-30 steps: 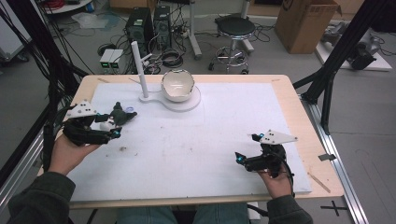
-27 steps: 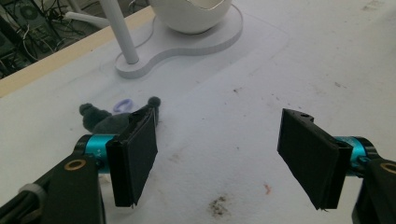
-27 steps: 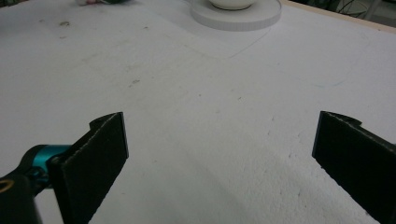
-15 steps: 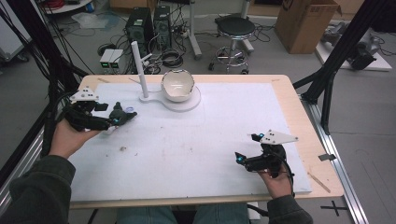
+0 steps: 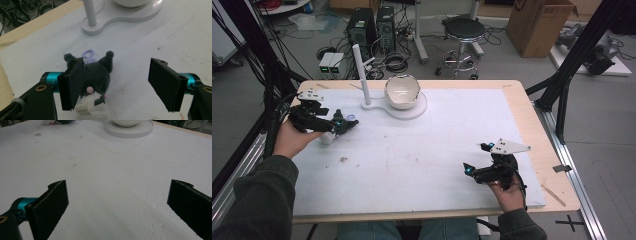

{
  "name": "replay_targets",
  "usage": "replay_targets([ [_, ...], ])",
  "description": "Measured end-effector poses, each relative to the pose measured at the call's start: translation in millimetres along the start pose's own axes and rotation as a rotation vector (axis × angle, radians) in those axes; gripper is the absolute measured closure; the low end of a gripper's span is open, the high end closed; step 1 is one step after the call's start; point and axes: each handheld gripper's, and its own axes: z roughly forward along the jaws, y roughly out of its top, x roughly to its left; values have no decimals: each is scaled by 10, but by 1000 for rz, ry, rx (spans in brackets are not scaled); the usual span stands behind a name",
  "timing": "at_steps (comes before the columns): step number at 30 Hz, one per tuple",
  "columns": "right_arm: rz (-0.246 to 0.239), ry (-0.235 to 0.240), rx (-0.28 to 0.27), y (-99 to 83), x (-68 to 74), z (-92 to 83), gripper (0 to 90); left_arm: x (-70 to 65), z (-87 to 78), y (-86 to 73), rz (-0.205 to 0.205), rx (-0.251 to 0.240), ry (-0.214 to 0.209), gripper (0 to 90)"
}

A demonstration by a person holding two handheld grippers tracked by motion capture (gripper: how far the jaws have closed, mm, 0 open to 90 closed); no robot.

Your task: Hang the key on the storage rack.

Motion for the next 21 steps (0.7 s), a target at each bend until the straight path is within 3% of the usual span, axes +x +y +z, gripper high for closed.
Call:
replay_targets([
  [11,-1,-2,-9,-7,-25,-9,27,124,217,-67,-19,69,37,295],
  [16,-1,-2,-10,-5,-21,-10,27,166,291,-126,-46,95,75,310],
  [21,-7,1,-10,-5,-18,0,28,198,356,-191,-70,107,83,320],
])
